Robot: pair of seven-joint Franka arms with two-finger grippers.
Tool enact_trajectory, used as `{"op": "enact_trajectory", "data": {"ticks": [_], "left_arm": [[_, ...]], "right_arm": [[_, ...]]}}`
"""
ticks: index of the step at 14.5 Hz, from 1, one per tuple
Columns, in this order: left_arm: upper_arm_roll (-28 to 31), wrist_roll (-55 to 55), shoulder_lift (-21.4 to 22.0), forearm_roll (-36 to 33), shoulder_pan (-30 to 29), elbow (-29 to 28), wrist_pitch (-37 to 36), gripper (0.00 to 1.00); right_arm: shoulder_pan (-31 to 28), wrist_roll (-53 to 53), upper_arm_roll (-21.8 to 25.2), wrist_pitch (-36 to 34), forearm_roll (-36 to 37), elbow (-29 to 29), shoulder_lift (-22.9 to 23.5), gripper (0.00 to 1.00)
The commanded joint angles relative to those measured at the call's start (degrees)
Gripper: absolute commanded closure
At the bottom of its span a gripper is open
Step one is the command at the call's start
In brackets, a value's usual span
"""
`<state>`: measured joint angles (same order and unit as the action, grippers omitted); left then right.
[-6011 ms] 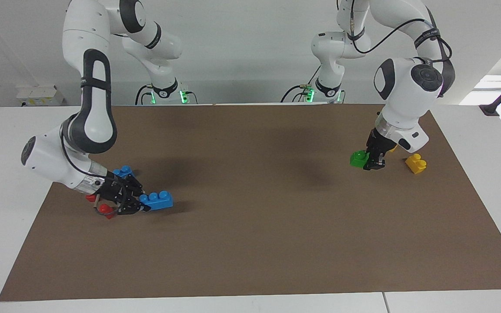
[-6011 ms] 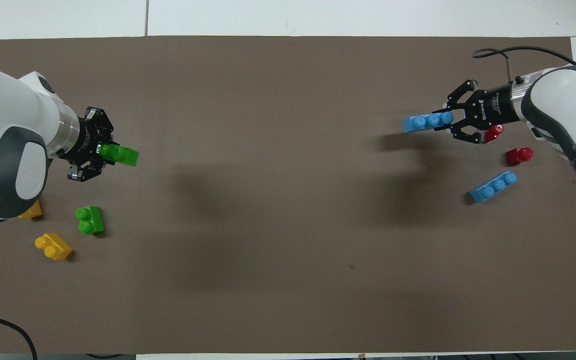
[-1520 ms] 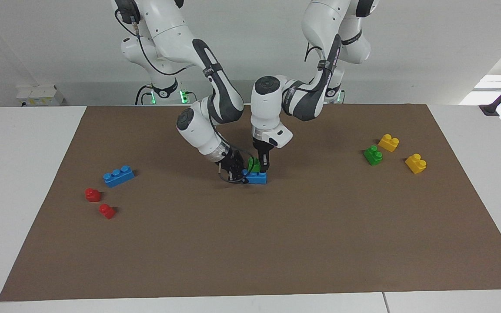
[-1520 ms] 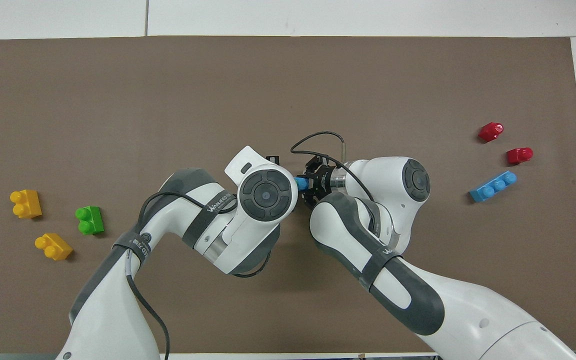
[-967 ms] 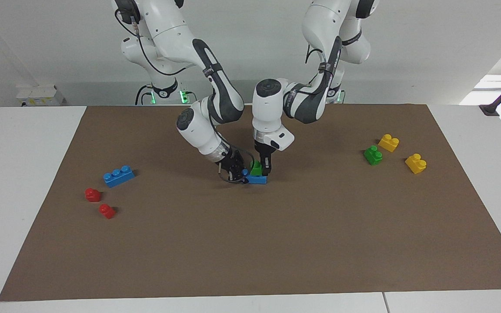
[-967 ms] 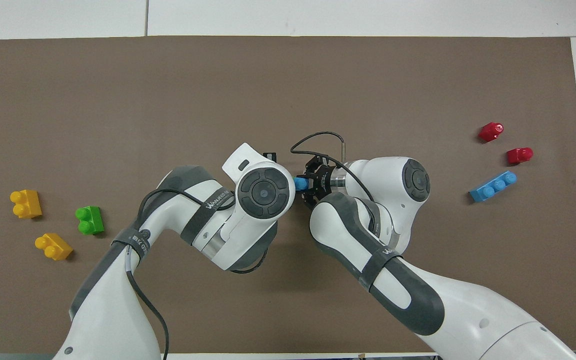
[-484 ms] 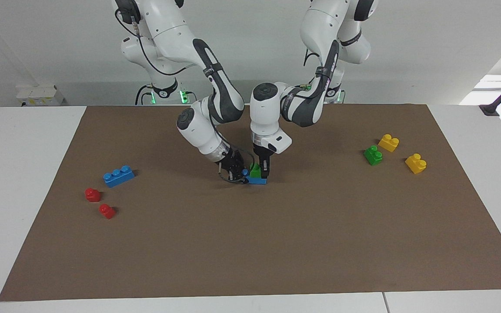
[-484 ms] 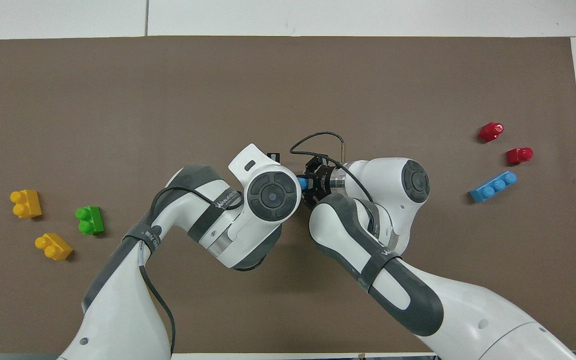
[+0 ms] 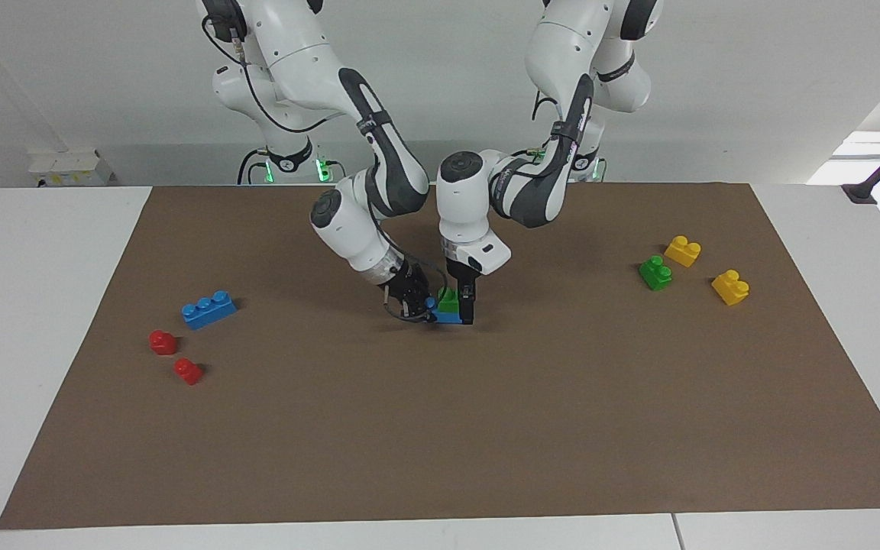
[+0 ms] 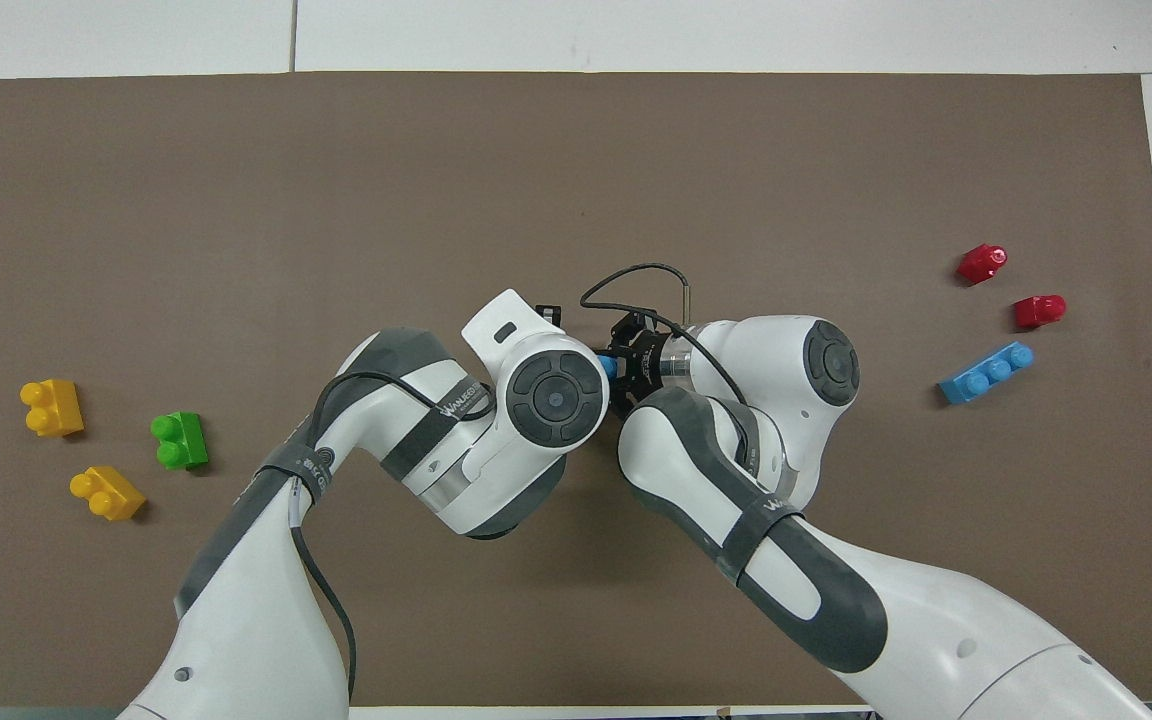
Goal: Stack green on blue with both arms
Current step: 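Open the left gripper and lift it off the joined bricks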
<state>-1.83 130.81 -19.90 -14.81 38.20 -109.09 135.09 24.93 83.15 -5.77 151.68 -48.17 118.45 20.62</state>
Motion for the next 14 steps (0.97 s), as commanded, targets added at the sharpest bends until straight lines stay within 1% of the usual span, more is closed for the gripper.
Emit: {"op": "enact_trajectory", "data": {"ticks": [1, 2, 3, 5, 6, 8, 9, 12, 14], "left_arm": [[0.0, -1.1, 2.0, -1.2, -0.9, -0.7, -0.3, 0.00], [0.0, -1.8, 2.3, -1.2, -1.7, -0.9, -0.3, 0.00], [-0.1, -2.5, 2.9, -1.2, -2.6, -0.9, -0.3, 0.00], [-0.1, -5.5, 3.8, -1.2, -3.7, -0.9, -0.4, 0.00], [-0.2, -7.3, 3.9, -1.2, -5.1, -0.9, -0.4, 0.00], [-0.1, -10.6, 4.3, -1.1, -6.3, -0.9, -0.5, 0.00], [-0.2, -12.9, 4.5, -1.2, -7.9, -0.9, -0.6, 0.00], [-0.2, -20.5, 5.4, -1.1, -10.9, -0.9, -0.7, 0.00], [-0.2, -25.7, 5.7, -1.1, -13.1, -0.9, -0.8, 0.00]], "right_arm": [[0.3, 0.1, 0.1, 2.7, -1.3, 0.9, 0.7, 1.00], [0.2, 0.1, 0.1, 2.6, -1.2, 0.9, 0.7, 1.00], [0.3, 0.1, 0.1, 2.7, -1.2, 0.9, 0.7, 0.82], [0.3, 0.1, 0.1, 2.7, -1.2, 0.8, 0.7, 0.42], [0.3, 0.2, 0.1, 2.6, -1.2, 0.7, 0.7, 0.31], [0.9, 0.1, 0.1, 2.6, -1.2, 0.6, 0.7, 0.20], [0.9, 0.1, 0.1, 2.6, -1.2, 0.4, 0.8, 0.17], [-0.7, -0.3, 0.1, 1.3, -1.1, -0.4, 0.3, 0.16], [-3.2, -0.3, 0.1, -2.2, -1.1, -0.9, -1.1, 0.16]]}}
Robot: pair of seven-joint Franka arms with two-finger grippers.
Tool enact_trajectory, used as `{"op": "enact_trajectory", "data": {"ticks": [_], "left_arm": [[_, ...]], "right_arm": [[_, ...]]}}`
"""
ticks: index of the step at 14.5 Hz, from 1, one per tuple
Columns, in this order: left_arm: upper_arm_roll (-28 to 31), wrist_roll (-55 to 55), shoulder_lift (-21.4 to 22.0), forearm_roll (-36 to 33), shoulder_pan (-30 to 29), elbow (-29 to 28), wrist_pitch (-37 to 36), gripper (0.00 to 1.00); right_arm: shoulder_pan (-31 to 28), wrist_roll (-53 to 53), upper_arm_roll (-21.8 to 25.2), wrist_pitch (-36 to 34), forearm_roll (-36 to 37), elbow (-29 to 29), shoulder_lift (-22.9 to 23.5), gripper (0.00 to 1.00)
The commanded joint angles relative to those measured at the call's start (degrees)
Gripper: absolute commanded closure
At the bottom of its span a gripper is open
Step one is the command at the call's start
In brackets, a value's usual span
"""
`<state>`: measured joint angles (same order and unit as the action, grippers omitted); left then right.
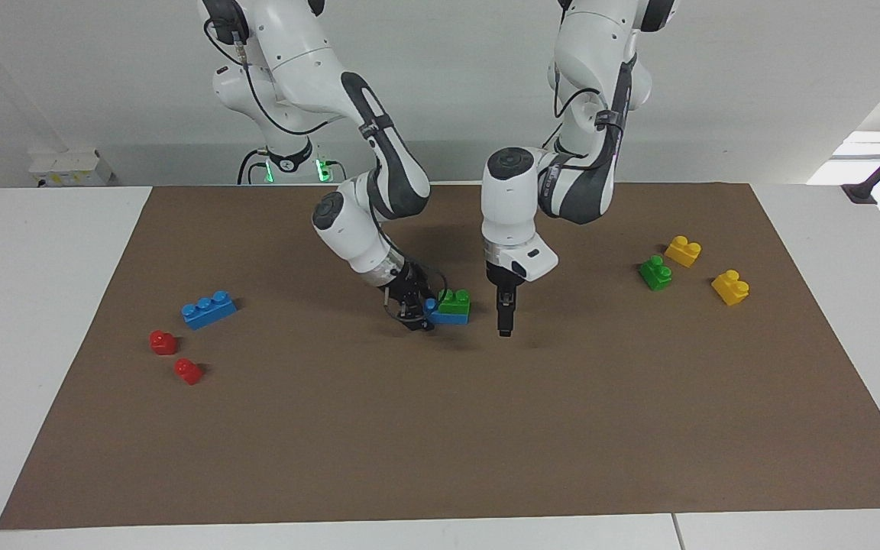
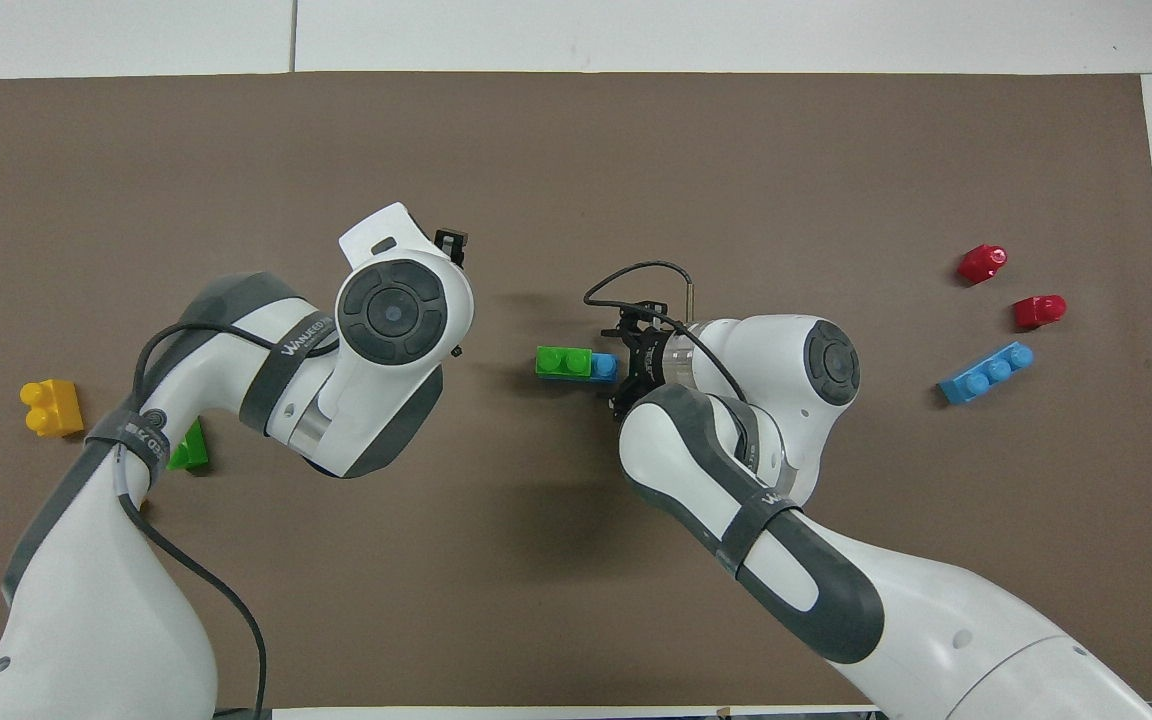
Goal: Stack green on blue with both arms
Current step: 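Release the joined bricks with the right gripper while the left gripper retracts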
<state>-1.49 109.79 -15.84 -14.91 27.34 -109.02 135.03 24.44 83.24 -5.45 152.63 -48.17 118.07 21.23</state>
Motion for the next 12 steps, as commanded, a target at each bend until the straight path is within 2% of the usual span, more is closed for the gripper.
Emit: {"op": "enact_trajectory", "data": {"ticks": [1, 4, 8, 12], "left_arm": [[-0.5, -6.9, 1.9, -1.0, -3.1, -0.9, -0.7, 0.00], [-0.6, -14.7, 2.2, -1.0, -5.7, -0.8, -2.0, 0.00], [-0.5, -24.3, 3.2, -0.9, -9.0, -0.8, -2.9, 0.00], [-0.6, -40.3, 5.5, -0.8, -13.5, -0.1, -8.2, 0.00]], "right_arm": [[-4.5, -0.4, -0.1, -5.4, -1.1, -0.6, -2.6, 0.16], [-9.4, -1.2, 0.0, -11.7, 0.9, -0.7, -4.9, 0.16], [-10.5, -3.5, 0.1, -13.2, 4.2, -0.9, -5.2, 0.15], [-13.7, -14.5, 0.1, -18.6, 18.9, -1.6, -6.7, 0.13]]}}
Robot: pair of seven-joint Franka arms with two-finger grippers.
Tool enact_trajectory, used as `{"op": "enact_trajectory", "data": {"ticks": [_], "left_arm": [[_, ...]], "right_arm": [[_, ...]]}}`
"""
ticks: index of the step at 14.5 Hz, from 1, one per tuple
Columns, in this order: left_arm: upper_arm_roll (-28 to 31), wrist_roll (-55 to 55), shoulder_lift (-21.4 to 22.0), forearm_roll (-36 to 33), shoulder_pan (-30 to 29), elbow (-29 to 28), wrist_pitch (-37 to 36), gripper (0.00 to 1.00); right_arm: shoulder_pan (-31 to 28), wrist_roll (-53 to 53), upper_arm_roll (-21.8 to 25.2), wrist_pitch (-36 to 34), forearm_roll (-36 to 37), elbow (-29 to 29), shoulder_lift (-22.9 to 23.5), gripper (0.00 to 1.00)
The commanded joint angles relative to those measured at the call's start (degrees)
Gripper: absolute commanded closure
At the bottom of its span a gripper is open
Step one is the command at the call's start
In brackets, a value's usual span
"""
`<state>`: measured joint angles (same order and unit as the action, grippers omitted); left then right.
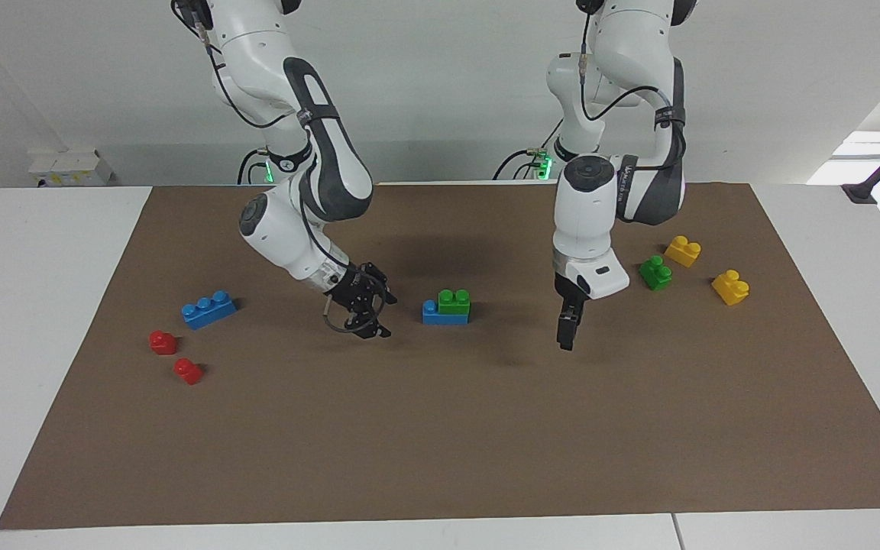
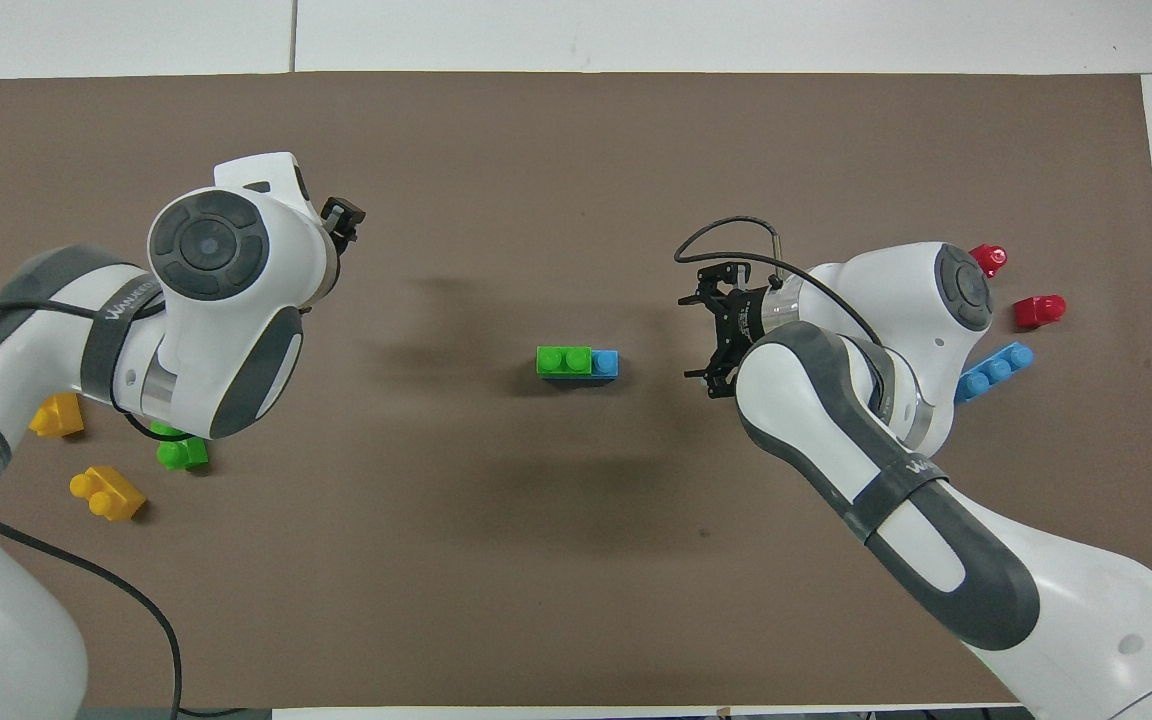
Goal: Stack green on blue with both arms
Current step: 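Release the joined bricks with the right gripper while the left gripper retracts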
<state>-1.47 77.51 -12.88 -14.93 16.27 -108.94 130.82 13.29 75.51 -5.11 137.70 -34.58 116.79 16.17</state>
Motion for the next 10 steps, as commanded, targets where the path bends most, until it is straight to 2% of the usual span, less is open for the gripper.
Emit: {"op": "enact_trajectory", "data": {"ticks": [1, 4, 7, 10], "left_arm": [[-0.6, -12.6, 3.6, -0.4, -3.6, 0.2, -6.0, 0.00], [-0.6, -23.9, 6.2, 3.4, -6.9, 1.1, -10.0, 0.00], [-0.6, -34.1, 8.0, 4.1, -9.7, 2.7, -15.4, 0.00], [-0.5, -43.8, 10.8, 4.1, -12.4, 2.8, -18.7, 0.00]], "right_arm": [[-2.9, -11.1, -0.2, -4.9, 8.3, -0.9, -1.8, 0.12], [-5.6, -25.0, -0.2, -6.1, 17.1, -1.1, -2.6, 0.12], [-8.1, -40.8, -0.2, -6.2, 21.7, -2.2, -2.8, 0.08], [-10.0, -55.9, -0.2, -5.5, 27.4, -2.3, -2.7, 0.00]]}}
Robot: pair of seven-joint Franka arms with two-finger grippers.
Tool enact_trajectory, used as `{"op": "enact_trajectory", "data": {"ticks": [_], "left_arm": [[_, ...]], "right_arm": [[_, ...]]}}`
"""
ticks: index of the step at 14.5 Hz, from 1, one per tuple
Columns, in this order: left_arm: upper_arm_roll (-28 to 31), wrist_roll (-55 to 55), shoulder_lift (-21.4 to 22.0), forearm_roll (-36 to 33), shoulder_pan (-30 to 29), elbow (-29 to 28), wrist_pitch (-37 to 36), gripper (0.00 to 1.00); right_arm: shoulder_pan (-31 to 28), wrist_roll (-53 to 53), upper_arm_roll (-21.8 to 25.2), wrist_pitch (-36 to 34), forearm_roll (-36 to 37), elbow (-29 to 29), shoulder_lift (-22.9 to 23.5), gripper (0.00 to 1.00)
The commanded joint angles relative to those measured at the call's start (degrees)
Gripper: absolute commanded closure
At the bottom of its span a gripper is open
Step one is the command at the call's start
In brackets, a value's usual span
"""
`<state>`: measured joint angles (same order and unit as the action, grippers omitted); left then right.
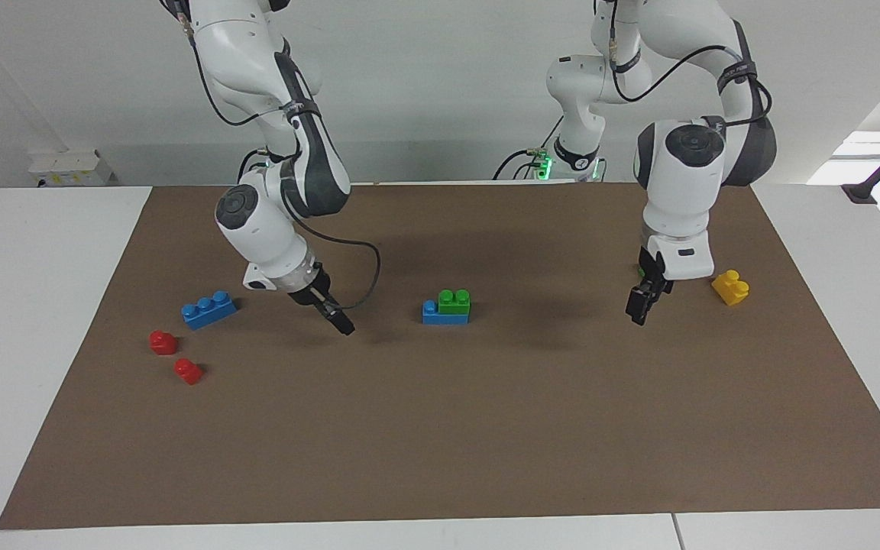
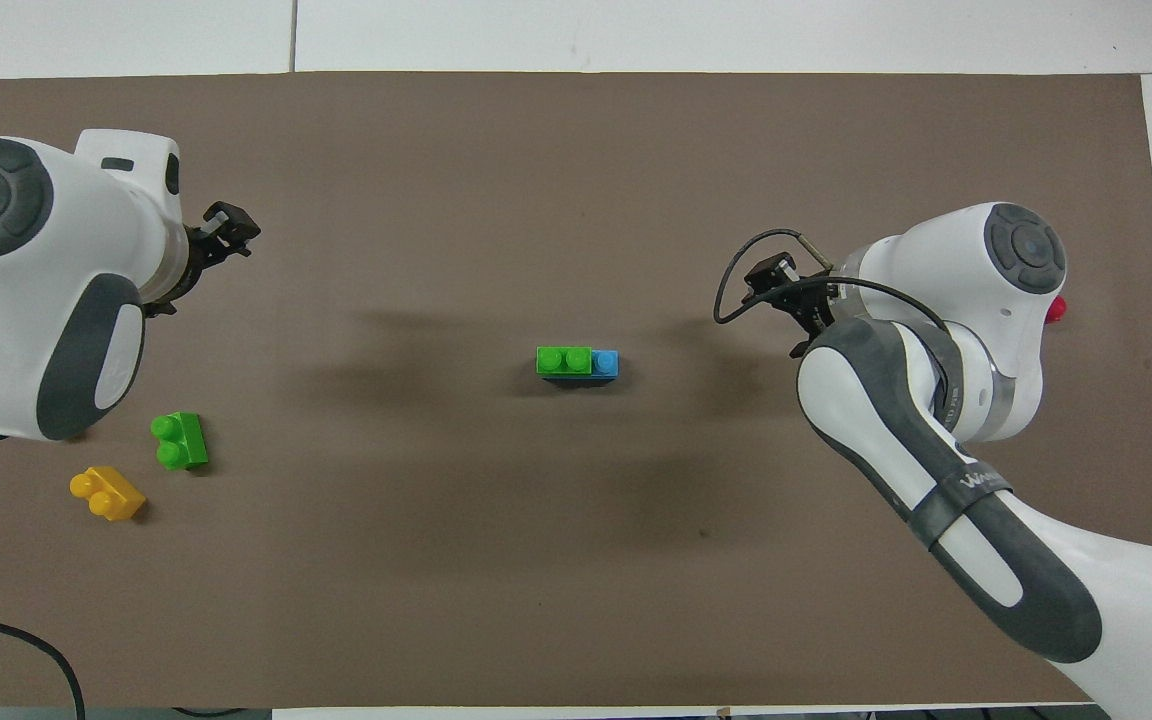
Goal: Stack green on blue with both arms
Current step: 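Release the joined bricks with the right gripper while the left gripper retracts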
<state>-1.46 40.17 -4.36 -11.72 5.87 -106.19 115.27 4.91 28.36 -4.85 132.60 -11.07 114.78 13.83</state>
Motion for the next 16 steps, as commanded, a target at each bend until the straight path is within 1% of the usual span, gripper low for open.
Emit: {"op": "enact_trajectory", "data": {"ticks": [1, 2, 3, 5, 7, 8, 10, 12, 14, 16], "left_arm": [[-0.4, -10.3, 3.2, 1.1, -3.0, 0.1, -4.4, 0.00], [-0.2, -13.9, 3.8, 2.5, -4.0, 0.5, -5.5, 0.00], [0.0, -17.5, 4.3, 4.5, -4.8, 1.9, -7.0, 0.00], [0.1, -25.4, 4.4, 5.4, -6.3, 5.0, -10.7, 0.00], [0.4, -28.8, 4.4, 7.7, -6.7, 7.5, -14.3, 0.00], [0.3, -30.7, 4.4, 8.7, -7.3, 8.9, -15.8, 0.00], [0.0, -33.6, 4.4, 9.2, -7.3, 10.7, -19.7, 0.00], [-0.2, -35.9, 4.8, 10.7, -7.2, 12.1, -22.5, 0.00], [-0.3, -37.9, 5.2, 11.0, -7.0, 12.4, -24.6, 0.00], [-0.4, -42.7, 6.3, 11.0, -6.9, 12.5, -26.1, 0.00]], "right_arm": [[-1.7, -12.5, -0.5, 0.1, 6.7, -0.3, -0.4, 0.00], [-2.2, -14.5, -0.5, 0.0, 8.7, -0.3, -0.4, 0.00], [-3.1, -15.0, -0.6, -0.6, 8.7, -0.3, -0.5, 0.00], [-3.4, -15.2, -0.6, -0.8, 9.1, -0.3, -0.8, 0.00], [-3.4, -16.2, -0.5, -1.5, 11.0, -1.7, -1.2, 0.00], [-3.7, -16.2, -0.6, -4.6, 12.9, -3.5, -0.8, 0.00], [-4.6, -16.5, -0.6, -10.8, 13.2, -7.8, -0.5, 0.00], [-5.9, -16.6, -0.7, -16.6, 13.1, -11.6, -1.3, 0.00], [-6.9, -18.8, -0.5, -22.4, 13.2, -15.4, -2.1, 0.00], [-9.0, -21.7, -0.6, -25.9, 13.2, -17.2, -3.5, 0.00]]}}
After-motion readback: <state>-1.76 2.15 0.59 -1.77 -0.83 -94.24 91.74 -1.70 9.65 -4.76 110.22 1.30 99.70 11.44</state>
